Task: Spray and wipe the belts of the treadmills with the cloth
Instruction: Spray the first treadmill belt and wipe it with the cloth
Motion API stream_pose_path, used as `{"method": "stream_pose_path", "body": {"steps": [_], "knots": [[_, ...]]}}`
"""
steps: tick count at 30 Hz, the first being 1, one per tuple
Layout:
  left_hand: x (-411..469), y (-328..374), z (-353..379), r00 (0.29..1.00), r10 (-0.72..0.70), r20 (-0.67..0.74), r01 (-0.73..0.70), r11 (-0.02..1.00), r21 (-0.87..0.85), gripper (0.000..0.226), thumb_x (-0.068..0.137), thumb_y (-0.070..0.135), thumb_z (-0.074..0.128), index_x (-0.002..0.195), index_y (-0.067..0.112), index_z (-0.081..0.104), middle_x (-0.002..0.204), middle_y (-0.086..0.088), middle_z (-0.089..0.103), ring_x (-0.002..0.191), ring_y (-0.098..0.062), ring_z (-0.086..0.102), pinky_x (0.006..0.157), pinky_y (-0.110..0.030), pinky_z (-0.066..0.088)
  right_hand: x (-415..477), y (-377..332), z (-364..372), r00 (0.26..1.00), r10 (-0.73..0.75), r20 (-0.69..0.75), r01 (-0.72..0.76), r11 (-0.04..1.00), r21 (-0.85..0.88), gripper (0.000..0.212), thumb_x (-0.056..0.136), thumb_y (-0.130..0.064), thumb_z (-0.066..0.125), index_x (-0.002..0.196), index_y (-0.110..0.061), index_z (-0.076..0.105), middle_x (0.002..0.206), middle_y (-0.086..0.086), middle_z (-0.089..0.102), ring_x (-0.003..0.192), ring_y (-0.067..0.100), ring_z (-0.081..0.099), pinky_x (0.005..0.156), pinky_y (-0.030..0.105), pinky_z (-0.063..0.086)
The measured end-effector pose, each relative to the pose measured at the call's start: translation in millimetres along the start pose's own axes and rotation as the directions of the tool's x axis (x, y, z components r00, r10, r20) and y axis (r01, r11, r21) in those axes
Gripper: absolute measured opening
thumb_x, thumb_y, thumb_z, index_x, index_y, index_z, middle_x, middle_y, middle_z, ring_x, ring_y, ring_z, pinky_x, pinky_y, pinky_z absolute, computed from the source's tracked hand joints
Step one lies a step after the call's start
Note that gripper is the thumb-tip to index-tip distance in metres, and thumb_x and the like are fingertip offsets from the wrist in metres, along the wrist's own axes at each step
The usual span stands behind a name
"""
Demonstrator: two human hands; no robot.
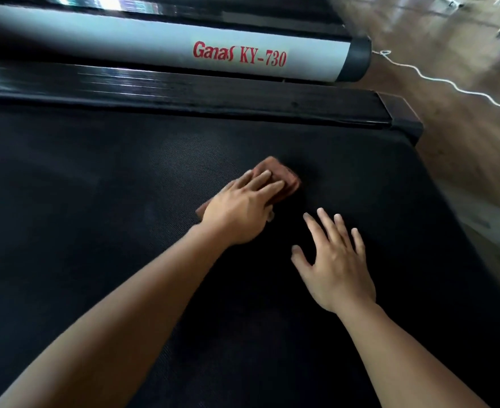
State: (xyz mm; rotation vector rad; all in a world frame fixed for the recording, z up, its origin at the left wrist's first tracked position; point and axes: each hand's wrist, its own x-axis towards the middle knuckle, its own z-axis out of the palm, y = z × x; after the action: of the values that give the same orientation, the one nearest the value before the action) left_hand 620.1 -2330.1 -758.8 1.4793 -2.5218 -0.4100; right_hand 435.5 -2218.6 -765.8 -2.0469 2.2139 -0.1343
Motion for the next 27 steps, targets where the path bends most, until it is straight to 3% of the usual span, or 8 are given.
{"method": "stream_pose_path", "body": {"steps": [3,7,11,16,18,22,25,27], "knots": [[-42.5,-23.3,-0.2,0.998,-0.057,-0.041,0.057,0.998,0.010,0.058,0.101,0.041,0.047,0.156,0.039,0.027,0.166,0.006,0.018,0.155,-0.021,0.010,0.126,-0.037,0.012,0.3,-0.4,2.1,1.000,-0.001,-0.021,0.001,1.000,0.000,0.079,0.085,-0.067,0.014,0.156,-0.034,0.018,0.166,-0.007,0.008,0.153,0.017,0.001,0.124,0.046,0.002],[-72.9,-92.6,-20.1,0.968,-0.202,-0.151,0.205,0.979,0.005,0.056,0.098,0.033,0.050,0.152,0.026,0.041,0.161,-0.007,0.033,0.151,-0.024,0.025,0.125,-0.042,0.018,0.5,0.1,3.3,0.999,-0.005,-0.036,0.005,1.000,-0.007,0.079,0.086,-0.067,0.014,0.157,-0.033,0.019,0.166,-0.006,0.010,0.153,0.019,0.003,0.124,0.046,0.002],[-43.7,-144.9,-42.3,0.894,-0.426,-0.137,0.427,0.904,-0.023,0.059,0.100,0.030,0.051,0.156,0.031,0.031,0.166,-0.006,0.022,0.153,-0.029,0.019,0.126,-0.038,0.011,0.7,-0.2,3.6,1.000,-0.001,-0.030,0.001,1.000,-0.016,0.079,0.086,-0.067,0.012,0.157,-0.034,0.015,0.166,-0.007,0.005,0.153,0.017,-0.002,0.124,0.045,-0.002],[18.0,-112.9,-41.8,0.820,-0.550,-0.159,0.553,0.833,-0.024,0.060,0.101,0.038,0.044,0.157,0.036,0.024,0.168,0.000,0.014,0.153,-0.031,0.014,0.124,-0.040,0.014,-0.4,0.0,2.8,1.000,-0.001,-0.025,0.001,1.000,0.002,0.078,0.087,-0.066,0.013,0.157,-0.034,0.014,0.166,-0.007,0.004,0.153,0.017,-0.004,0.124,0.045,-0.003],[34.1,-83.6,-33.5,0.852,-0.505,-0.141,0.507,0.862,-0.021,0.060,0.099,0.039,0.045,0.156,0.039,0.025,0.168,0.001,0.015,0.153,-0.033,0.016,0.123,-0.043,0.018,-0.7,0.1,1.8,1.000,-0.001,-0.016,0.001,1.000,0.001,0.077,0.087,-0.066,0.012,0.157,-0.034,0.012,0.166,-0.008,0.002,0.153,0.017,-0.006,0.124,0.045,-0.003],[24.0,-18.5,-6.0,0.971,-0.229,-0.073,0.229,0.973,-0.005,0.059,0.096,0.041,0.046,0.152,0.043,0.030,0.167,0.005,0.019,0.153,-0.030,0.017,0.124,-0.042,0.018,-0.4,0.5,1.1,1.000,0.002,-0.003,-0.002,1.000,0.028,0.079,0.084,-0.067,0.013,0.157,-0.035,0.013,0.166,-0.008,0.003,0.153,0.016,-0.005,0.124,0.045,-0.003],[-27.1,12.9,6.6,0.995,-0.089,-0.054,0.088,0.996,-0.019,0.058,0.097,0.042,0.045,0.153,0.043,0.032,0.165,0.004,0.022,0.154,-0.025,0.018,0.125,-0.041,0.019,0.3,1.0,1.7,1.000,0.000,-0.002,0.000,1.000,0.017,0.076,0.087,-0.067,0.019,0.156,-0.035,0.015,0.166,-0.009,0.003,0.153,0.016,-0.004,0.124,0.045,-0.001],[-67.9,18.3,10.3,0.997,-0.070,-0.045,0.069,0.997,-0.026,0.057,0.096,0.047,0.040,0.152,0.046,0.031,0.165,0.008,0.023,0.154,-0.021,0.018,0.124,-0.039,0.020,0.8,1.6,2.4,1.000,0.003,0.000,-0.003,1.000,0.017,0.075,0.089,-0.066,0.023,0.156,-0.035,0.015,0.166,-0.009,0.003,0.153,0.016,-0.004,0.124,0.046,-0.001]]}}
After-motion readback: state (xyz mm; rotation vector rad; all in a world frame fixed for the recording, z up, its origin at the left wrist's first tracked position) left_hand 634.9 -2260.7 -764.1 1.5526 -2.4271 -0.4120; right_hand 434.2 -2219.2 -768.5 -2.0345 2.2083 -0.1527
